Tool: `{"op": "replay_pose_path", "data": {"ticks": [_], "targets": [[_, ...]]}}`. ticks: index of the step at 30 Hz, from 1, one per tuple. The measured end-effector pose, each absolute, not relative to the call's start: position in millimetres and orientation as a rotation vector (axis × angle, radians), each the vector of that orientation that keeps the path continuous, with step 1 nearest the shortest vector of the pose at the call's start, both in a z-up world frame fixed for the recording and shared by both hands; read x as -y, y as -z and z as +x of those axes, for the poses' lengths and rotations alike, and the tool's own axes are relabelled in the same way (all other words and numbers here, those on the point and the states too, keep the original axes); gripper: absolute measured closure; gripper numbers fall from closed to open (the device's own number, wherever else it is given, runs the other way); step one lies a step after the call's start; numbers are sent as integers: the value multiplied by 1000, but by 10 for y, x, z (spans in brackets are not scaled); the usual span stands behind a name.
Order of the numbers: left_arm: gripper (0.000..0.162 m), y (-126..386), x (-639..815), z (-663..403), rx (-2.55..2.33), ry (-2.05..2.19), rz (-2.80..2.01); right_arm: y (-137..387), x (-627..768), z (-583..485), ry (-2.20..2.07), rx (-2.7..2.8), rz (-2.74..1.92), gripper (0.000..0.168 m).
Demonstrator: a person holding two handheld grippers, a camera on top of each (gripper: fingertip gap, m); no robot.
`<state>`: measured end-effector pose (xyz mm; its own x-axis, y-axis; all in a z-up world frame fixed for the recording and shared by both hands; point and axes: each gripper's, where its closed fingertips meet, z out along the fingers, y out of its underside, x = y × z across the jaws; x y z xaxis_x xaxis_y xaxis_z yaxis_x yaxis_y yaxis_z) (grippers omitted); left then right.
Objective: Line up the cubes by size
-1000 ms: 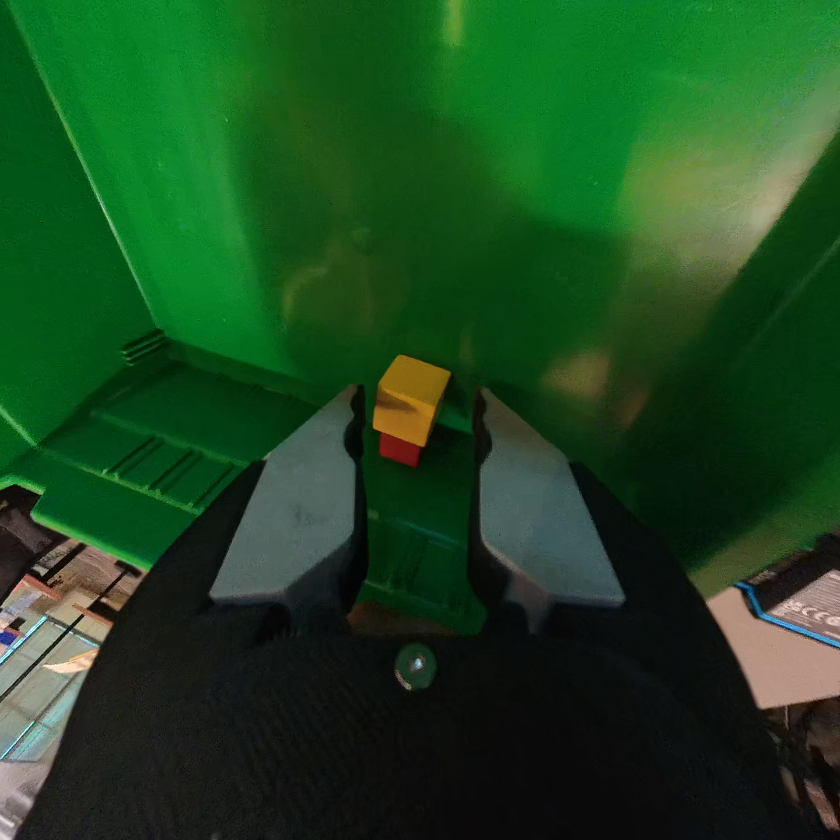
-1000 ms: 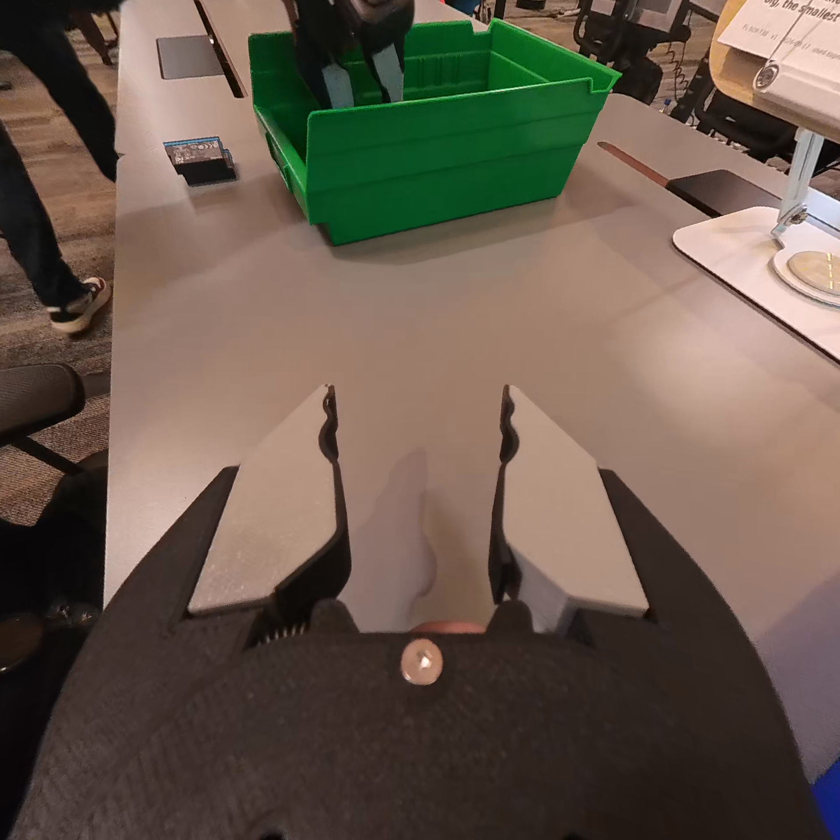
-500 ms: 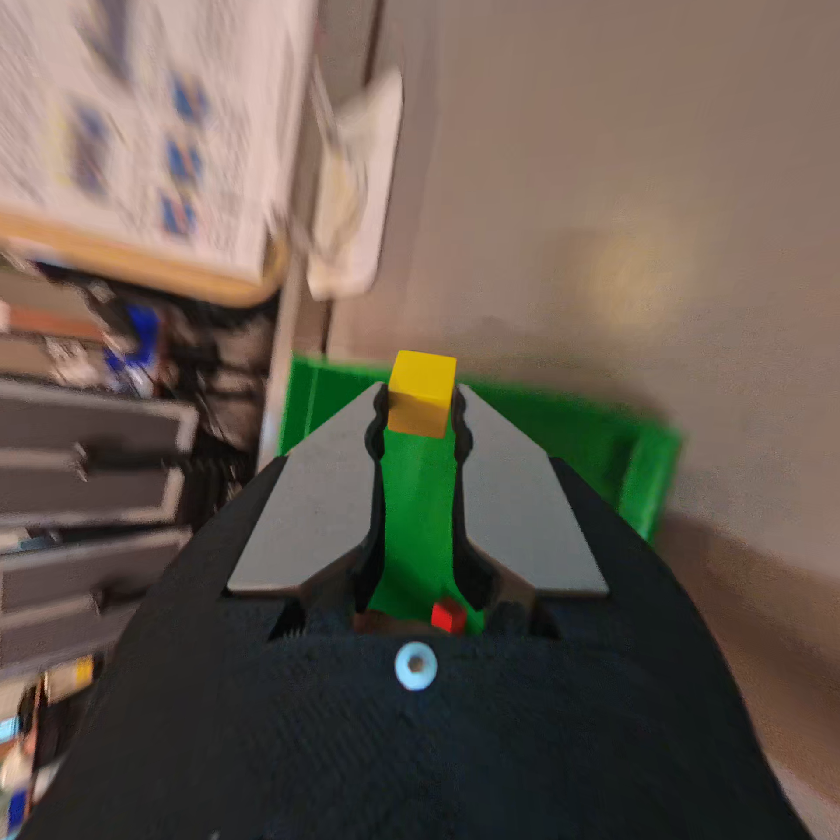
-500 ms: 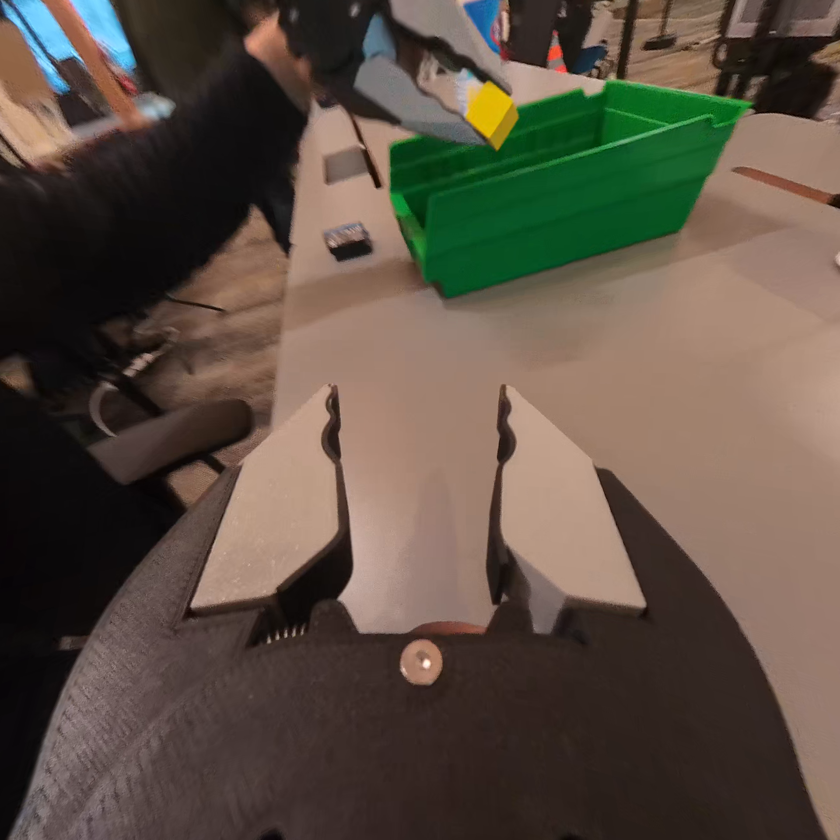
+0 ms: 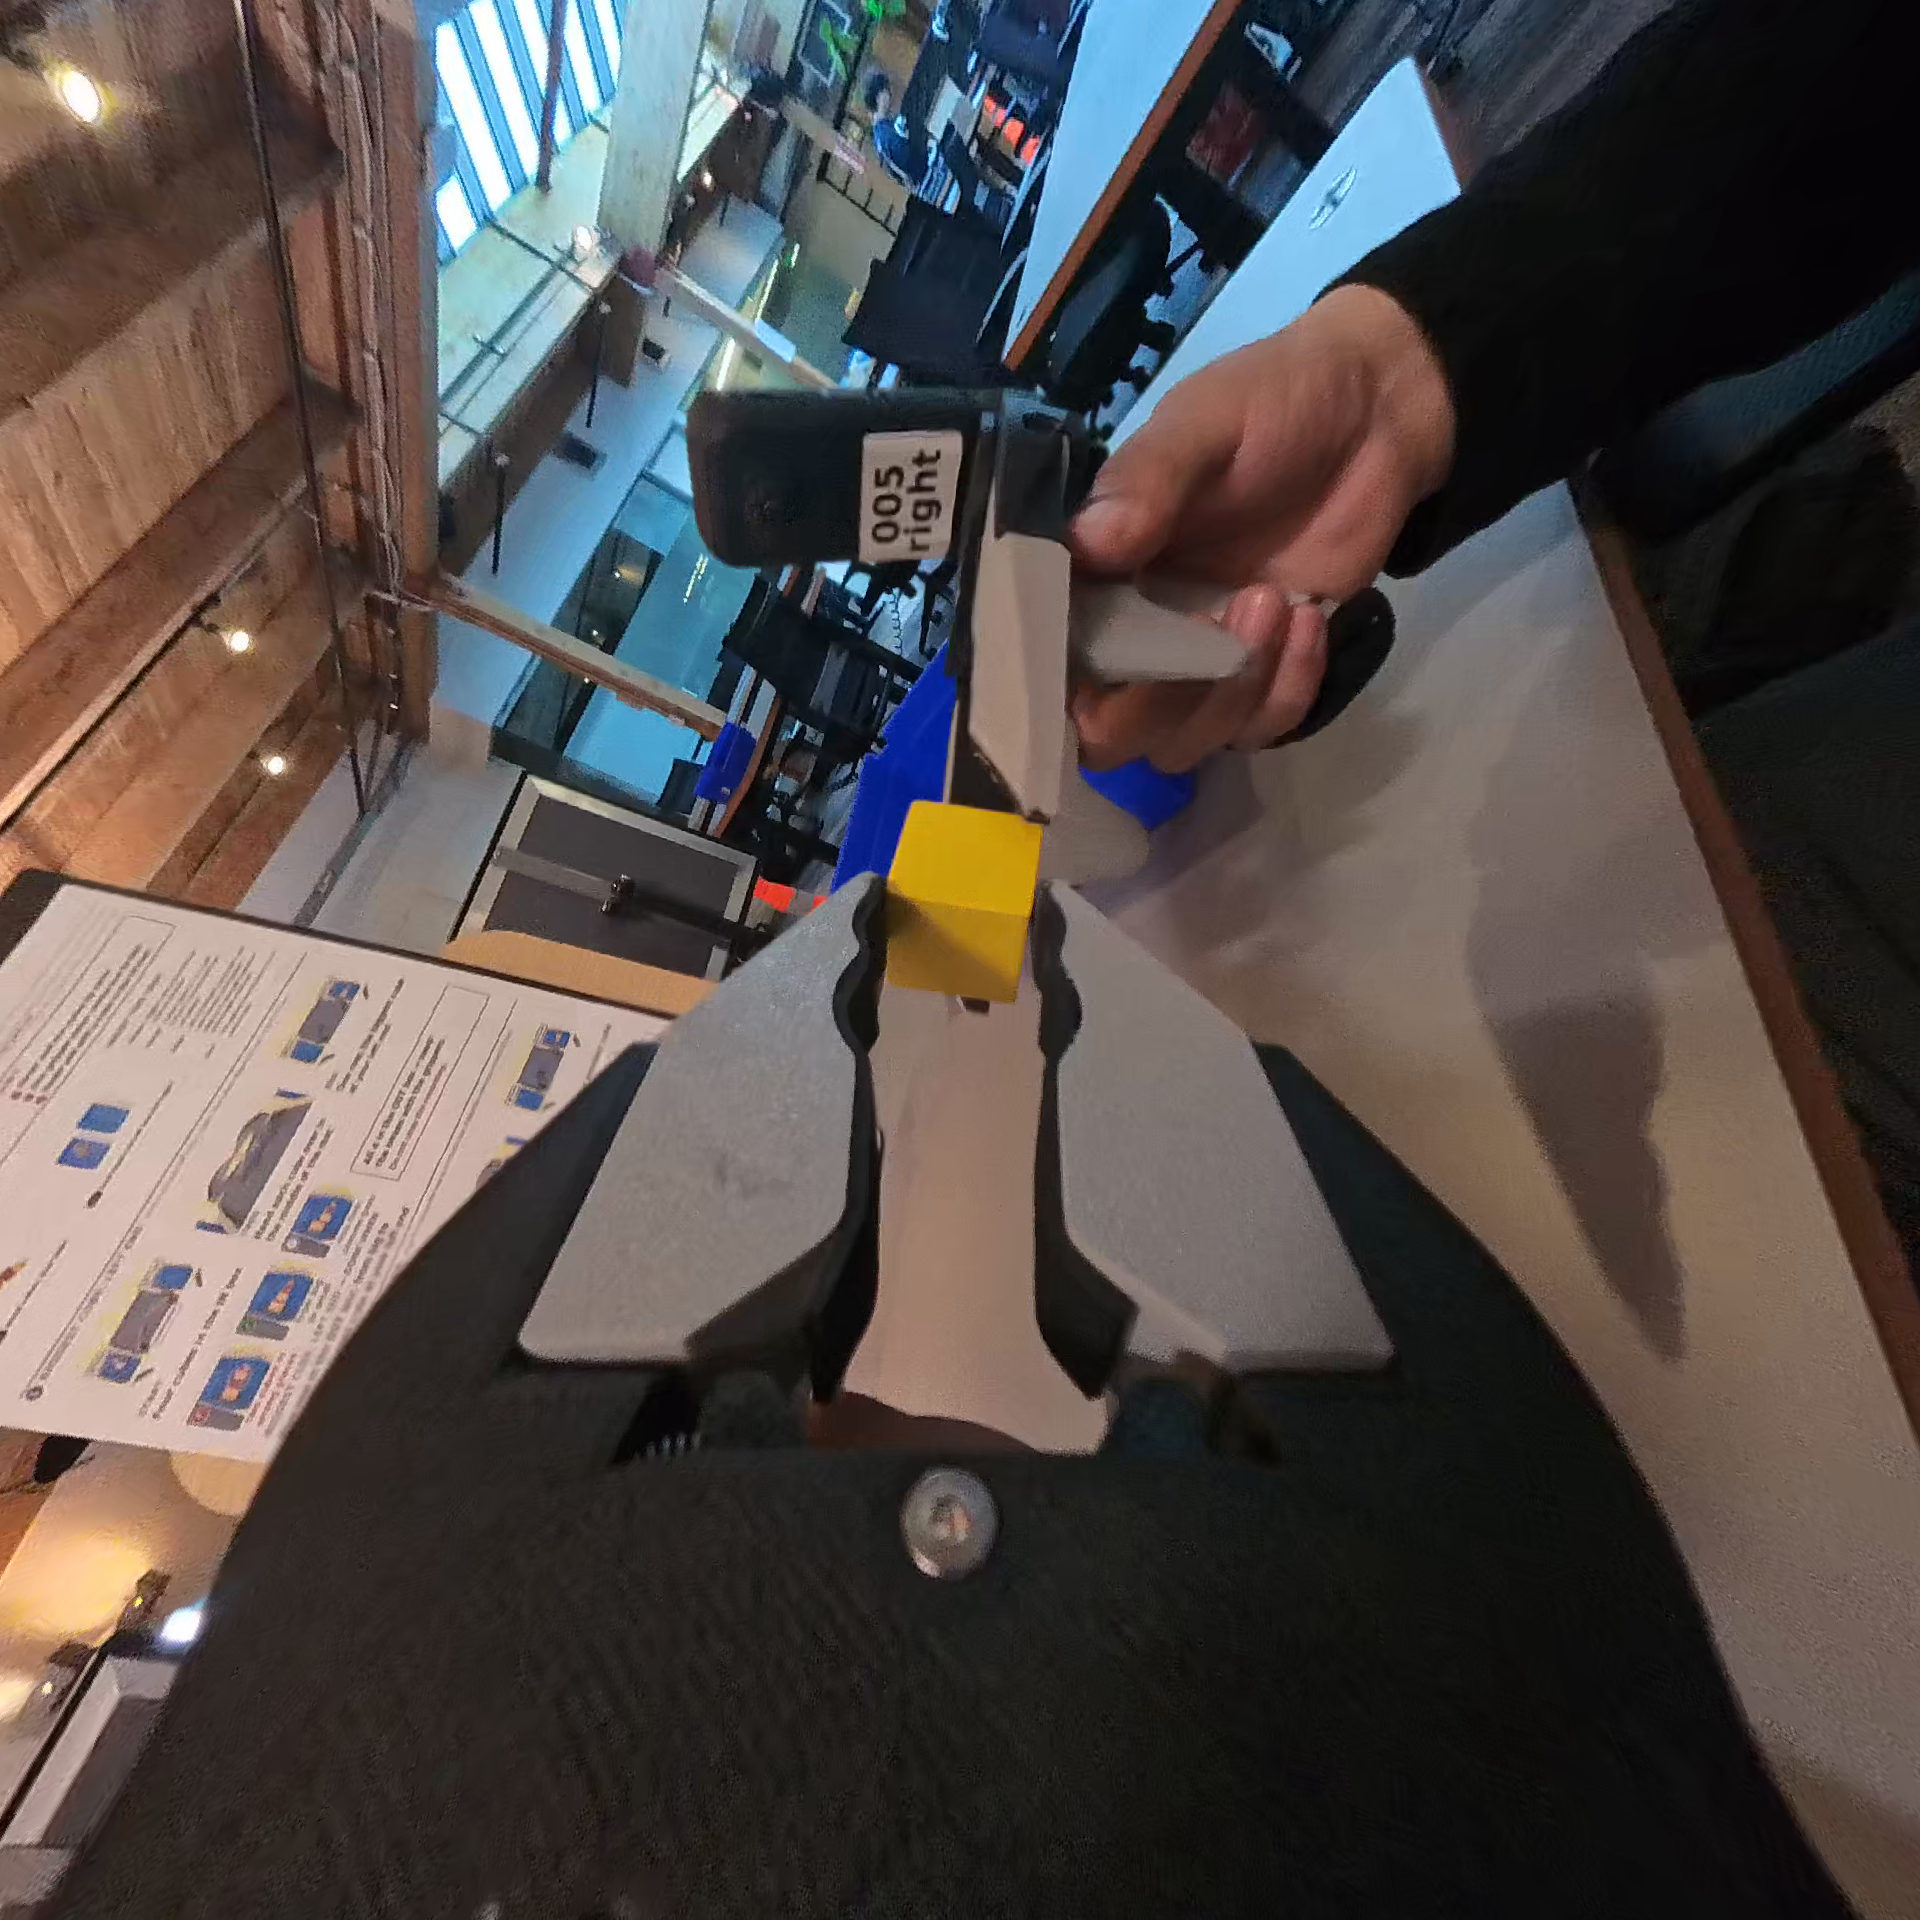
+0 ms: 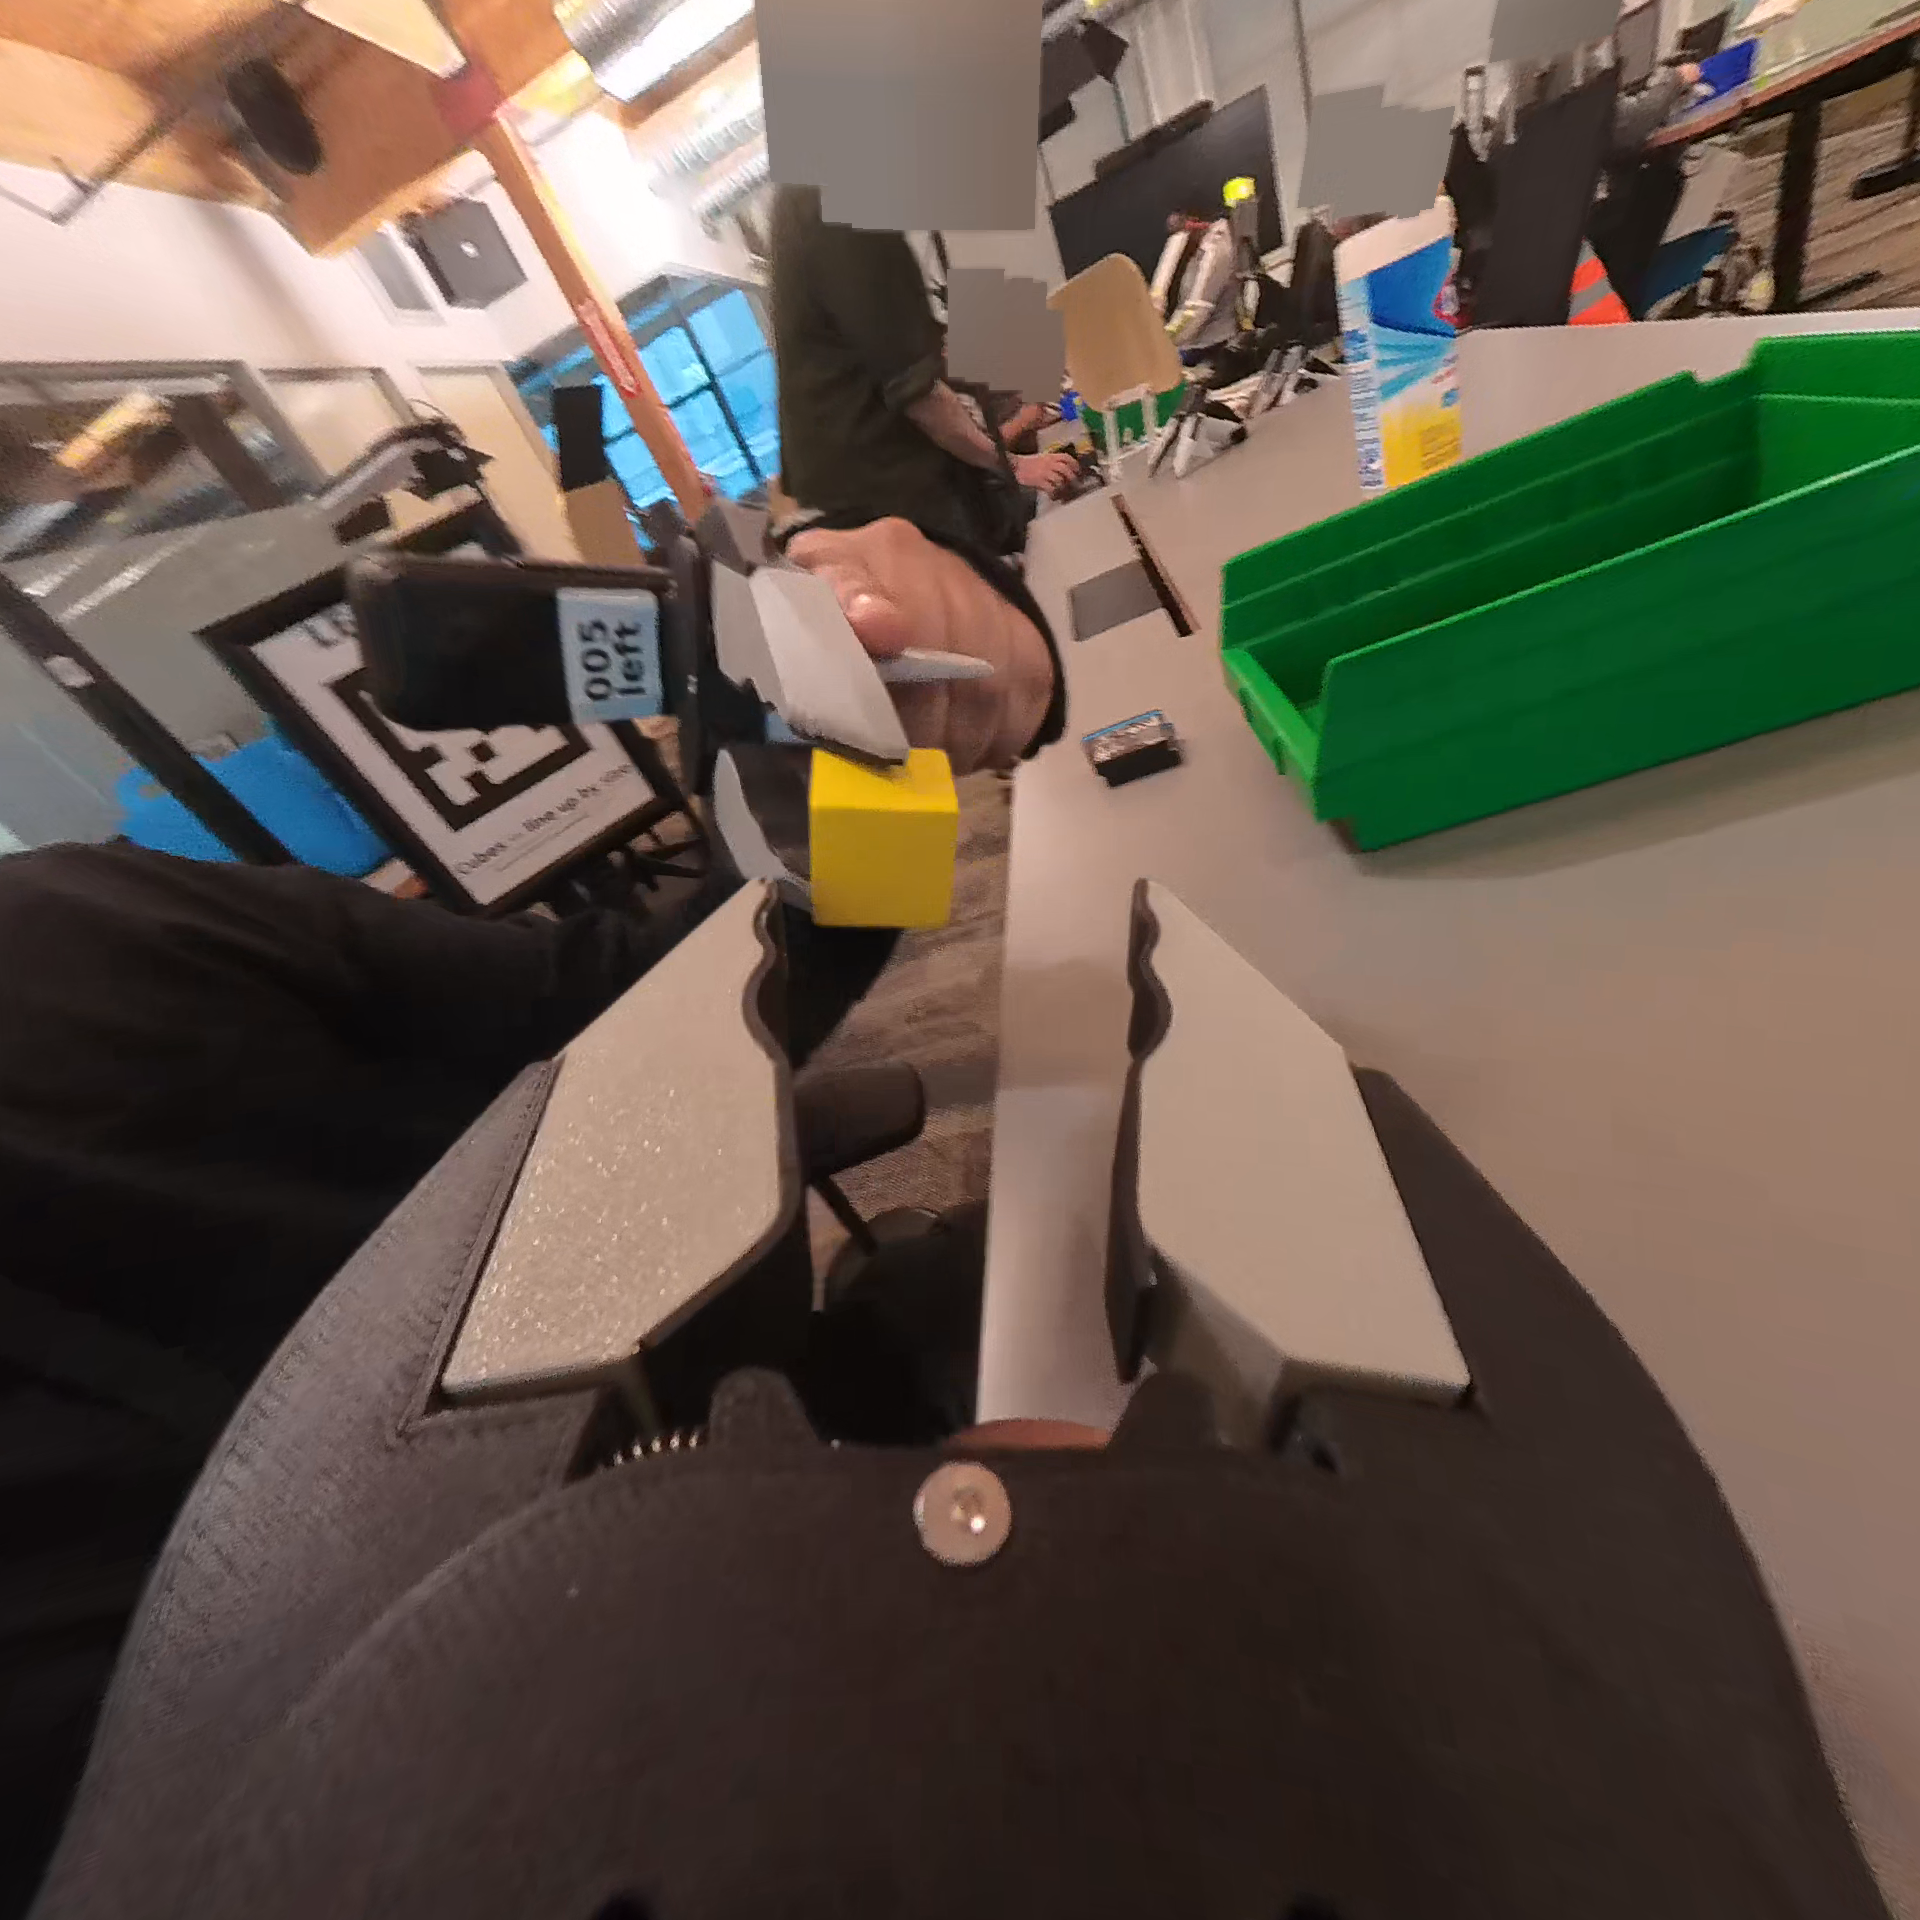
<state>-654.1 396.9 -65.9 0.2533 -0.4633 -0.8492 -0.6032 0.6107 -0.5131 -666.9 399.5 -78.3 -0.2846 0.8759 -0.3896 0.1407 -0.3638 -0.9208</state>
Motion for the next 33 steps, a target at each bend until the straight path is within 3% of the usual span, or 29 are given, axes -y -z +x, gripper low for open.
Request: {"op": "replay_pose_path", "data": {"ticks": [4, 5, 6, 15, 17, 23, 29, 33], "targets": [[137, 661, -3936, -6458, -1380, -117, -982, 709, -3786, -6618, -1845, 1351, -1335, 122], [137, 675, -3935, -6450, -1387, -116, -982, 716, -3784, -6622, -1840, 1355, -1333, 140], [137, 687, -3939, -6448, -1391, -117, -983, 732, -3811, -6631, -1823, 1349, -1338, 143], [141, 896, -4074, -6671, -1322, -121, -1090, 841, -4165, -6507, -1595, 1340, -1436, 144], [151, 948, -4057, -6782, -1294, -78, -1116, 741, -4448, -6224, -1393, 1340, -1420, 144], [153, 1040, -4005, -6955, -1255, -15, -1141, 680, -5988, -4866, -434, 1422, -1533, 144], [152, 1173, -4060, -6886, -1326, -67, -1165, 1665, -6728, -4065, 20, 1849, -1815, 143], [151, 1284, -4082, -6878, -1351, -77, -1197, 2028, -6858, -3989, 158, 2066, -1832, 143]]}}
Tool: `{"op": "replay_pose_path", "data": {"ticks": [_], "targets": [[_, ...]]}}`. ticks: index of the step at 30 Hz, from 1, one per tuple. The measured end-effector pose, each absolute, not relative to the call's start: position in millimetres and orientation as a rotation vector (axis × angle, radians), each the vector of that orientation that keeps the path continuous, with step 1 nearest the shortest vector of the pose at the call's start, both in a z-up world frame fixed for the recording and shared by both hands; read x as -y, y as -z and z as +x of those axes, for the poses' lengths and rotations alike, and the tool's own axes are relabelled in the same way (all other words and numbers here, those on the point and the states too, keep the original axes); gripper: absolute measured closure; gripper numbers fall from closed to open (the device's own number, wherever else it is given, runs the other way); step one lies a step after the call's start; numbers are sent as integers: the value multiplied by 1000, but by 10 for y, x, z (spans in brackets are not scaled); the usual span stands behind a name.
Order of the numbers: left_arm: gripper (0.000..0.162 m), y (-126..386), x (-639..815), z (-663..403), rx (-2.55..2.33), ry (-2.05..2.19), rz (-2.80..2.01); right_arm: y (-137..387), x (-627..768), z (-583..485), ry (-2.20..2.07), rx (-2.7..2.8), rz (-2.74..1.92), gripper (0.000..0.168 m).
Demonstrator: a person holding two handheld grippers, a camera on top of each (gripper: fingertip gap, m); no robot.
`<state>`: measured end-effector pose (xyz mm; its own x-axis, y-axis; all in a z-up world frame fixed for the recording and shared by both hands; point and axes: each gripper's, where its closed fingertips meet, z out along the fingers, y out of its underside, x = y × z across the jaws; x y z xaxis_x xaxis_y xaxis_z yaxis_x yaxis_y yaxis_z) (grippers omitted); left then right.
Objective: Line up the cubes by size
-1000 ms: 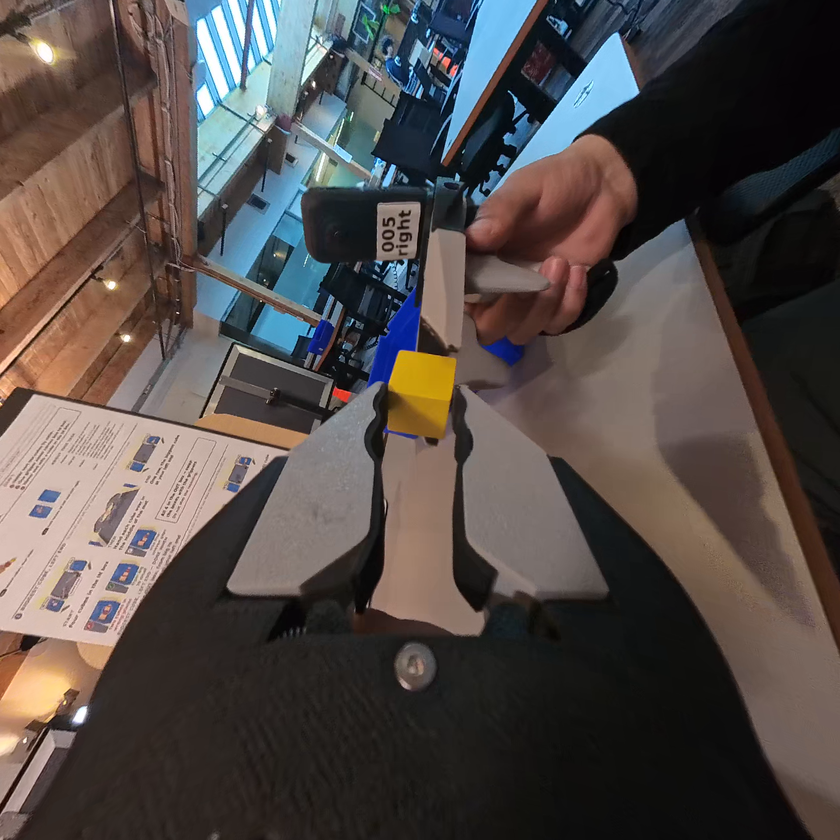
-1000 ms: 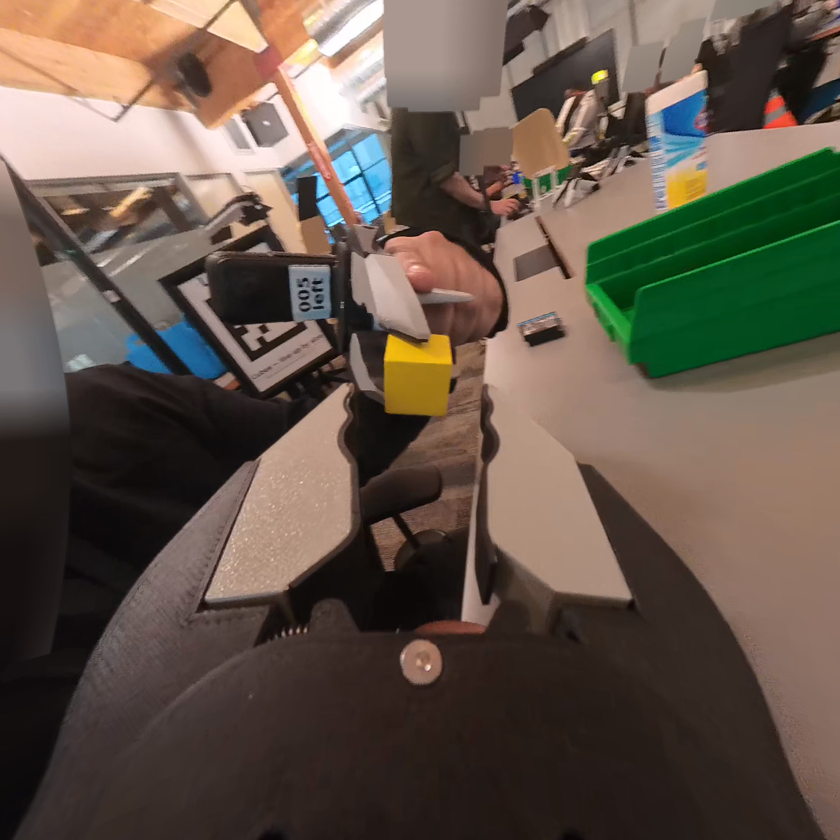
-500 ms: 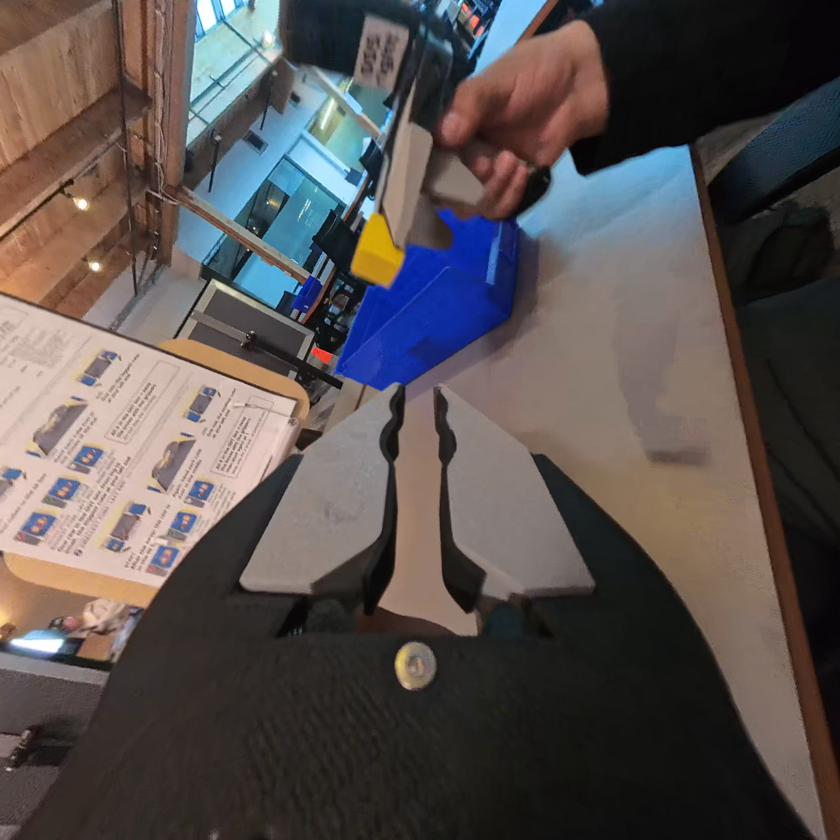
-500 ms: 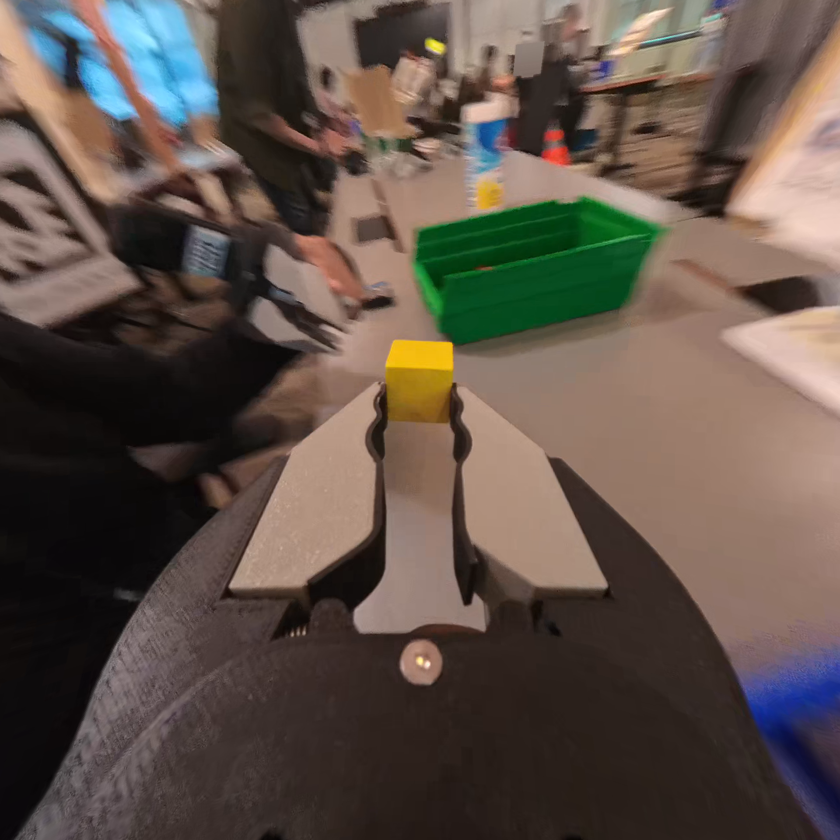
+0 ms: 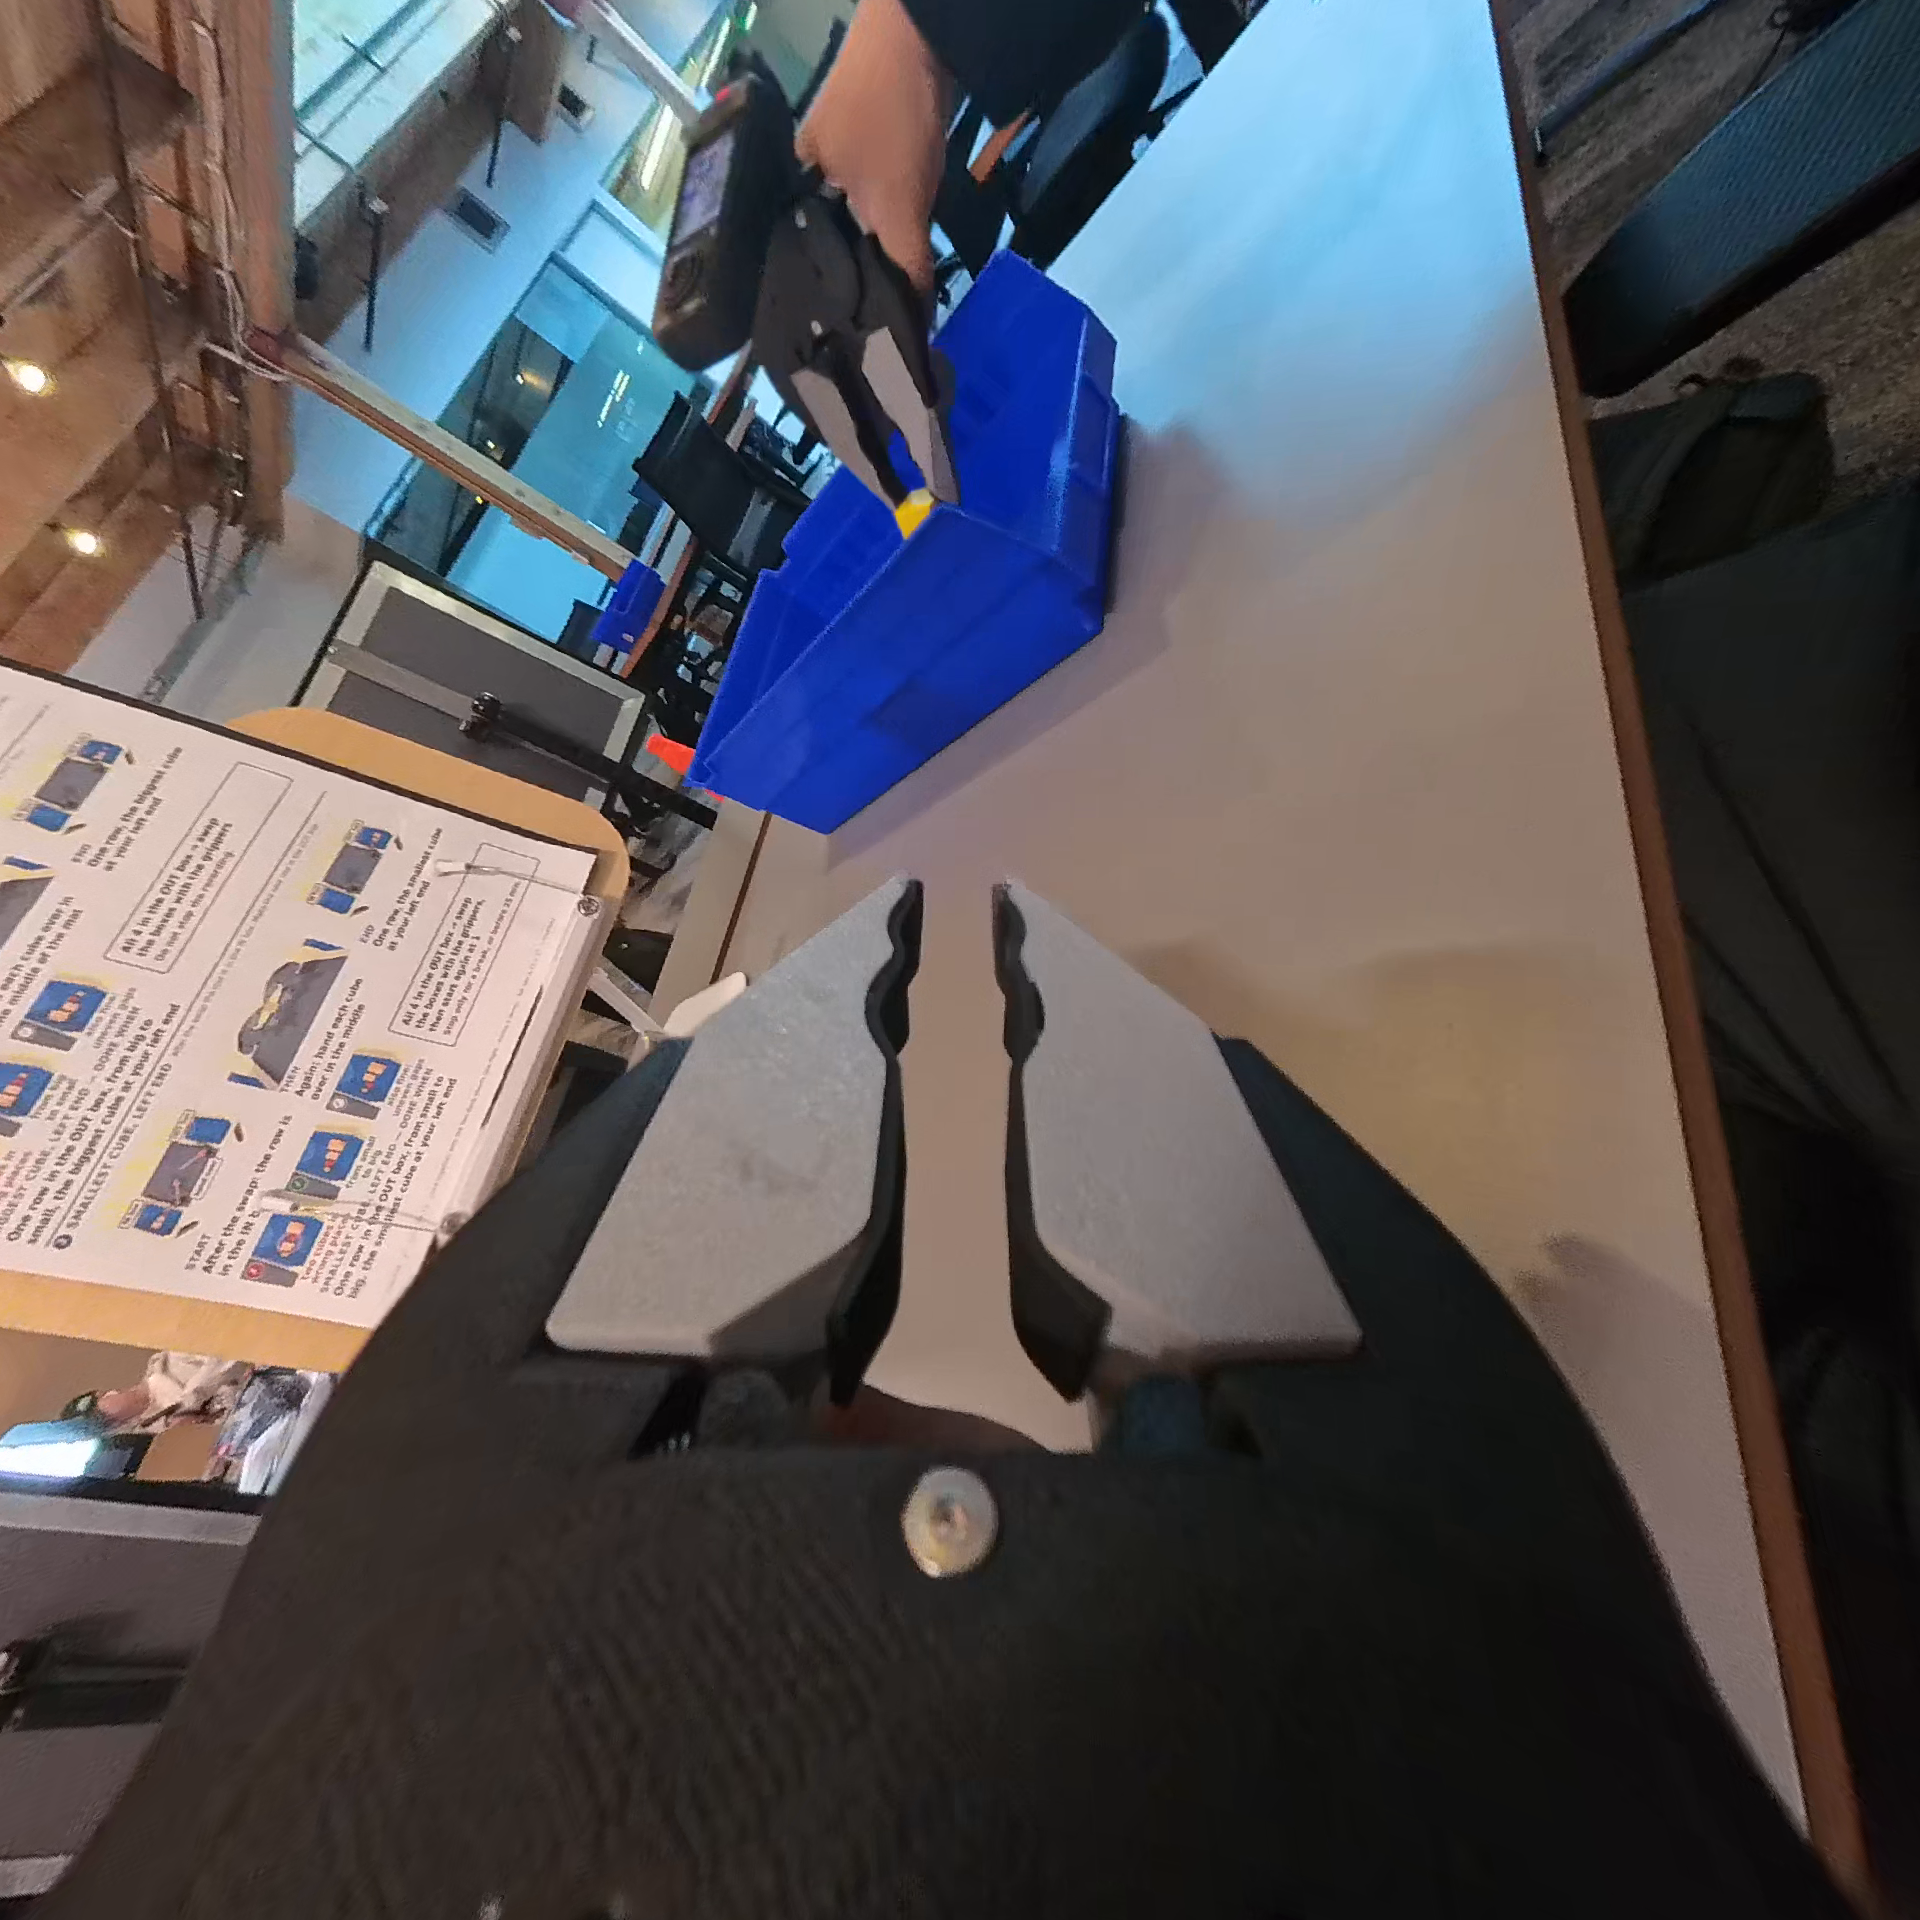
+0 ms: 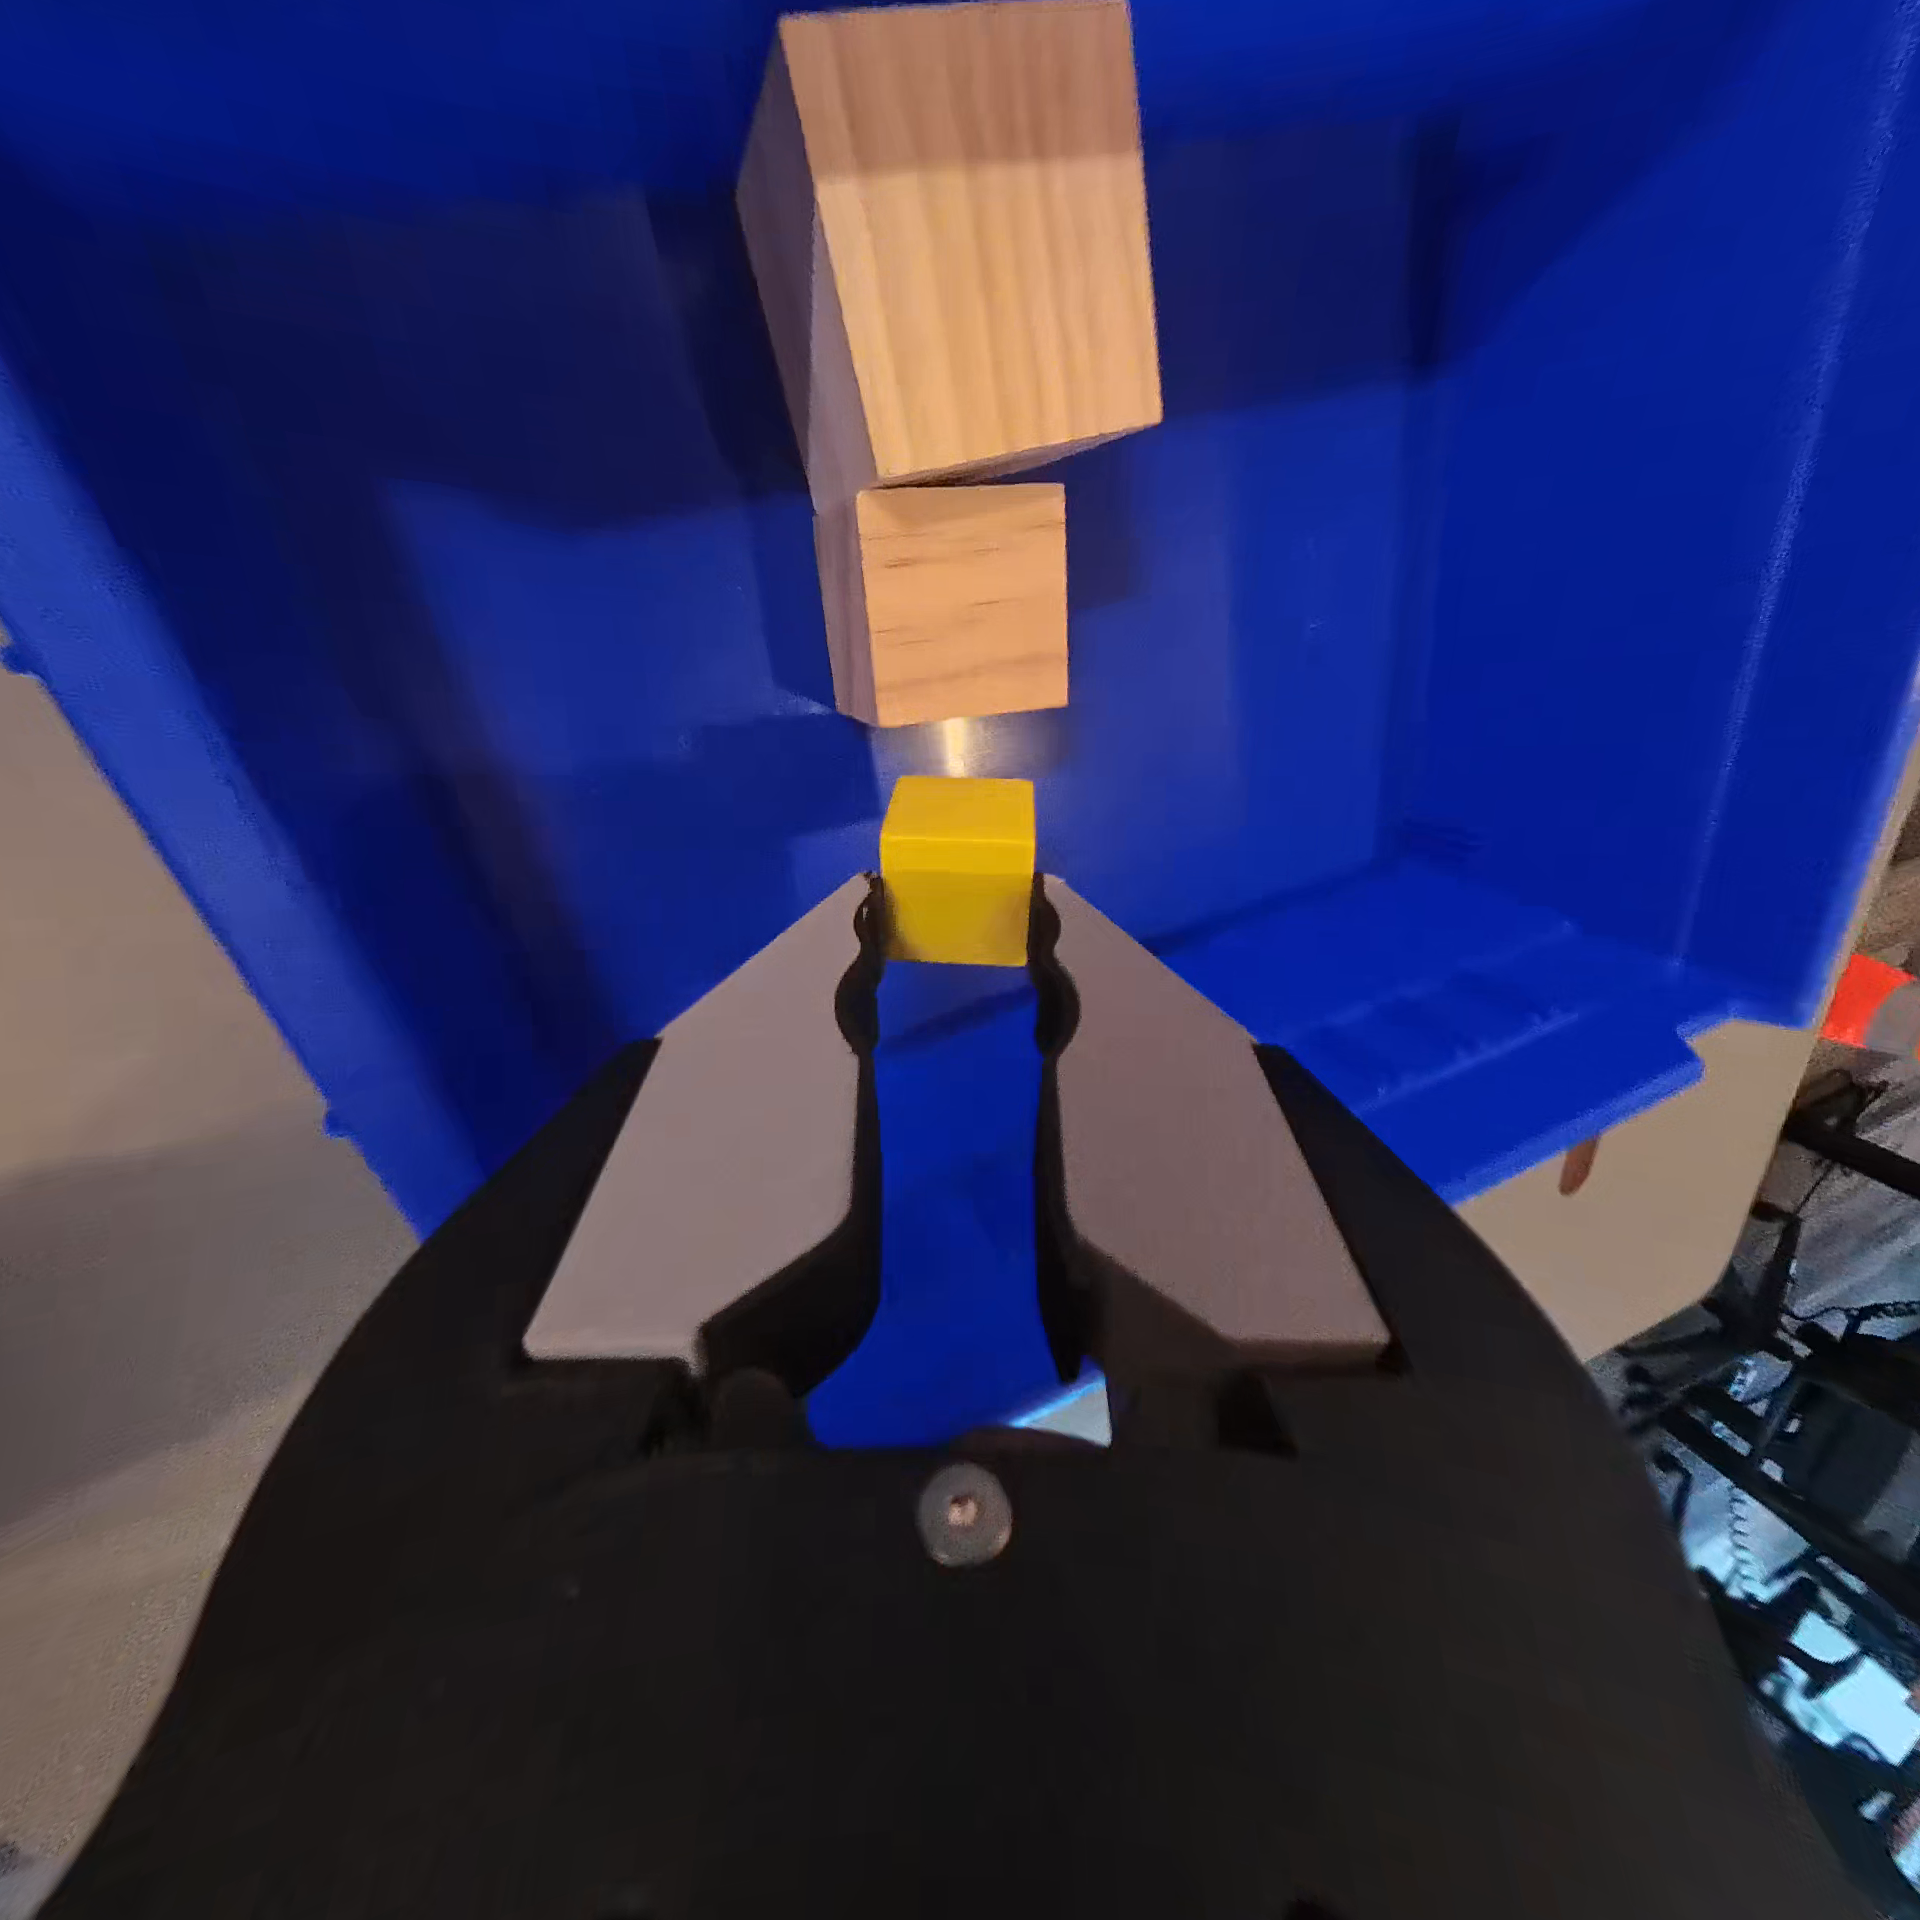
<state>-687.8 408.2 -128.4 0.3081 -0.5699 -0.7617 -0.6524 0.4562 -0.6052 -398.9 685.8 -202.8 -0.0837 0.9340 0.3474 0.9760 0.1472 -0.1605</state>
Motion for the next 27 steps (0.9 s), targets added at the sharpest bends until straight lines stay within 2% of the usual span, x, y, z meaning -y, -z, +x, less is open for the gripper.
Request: {"op": "replay_pose_path", "data": {"ticks": [14, 15, 16, 17, 19, 22, 24, 27], "targets": [[151, 1421, -4109, -6906, -1381, -50, -1237, 2475, -7046, -4151, 194, 2322, -1844, 140], [151, 1437, -4104, -6911, -1385, -45, -1243, 2468, -7056, -4152, 207, 2309, -1864, 137], [150, 1451, -4103, -6919, -1387, -38, -1251, 2455, -7051, -4151, 210, 2295, -1893, 120], [148, 1467, -4103, -6929, -1389, -30, -1263, 2429, -7024, -4149, 194, 2284, -1921, 112], [144, 1496, -4100, -6959, -1385, -7, -1288, 2317, -7004, -4156, 174, 2244, -1914, 110], [140, 1502, -4113, -7067, -1357, 8, -1330, 1991, -6982, -4224, 123, 2081, -1871, 96], [144, 1486, -4133, -7232, -1329, -15, -1385, 1661, -6850, -4409, -22, 1920, -1791, 95], [137, 1354, -4156, -7644, -1279, -97, -1445, 1162, -6345, -4799, -324, 1725, -1579, 95]]}}
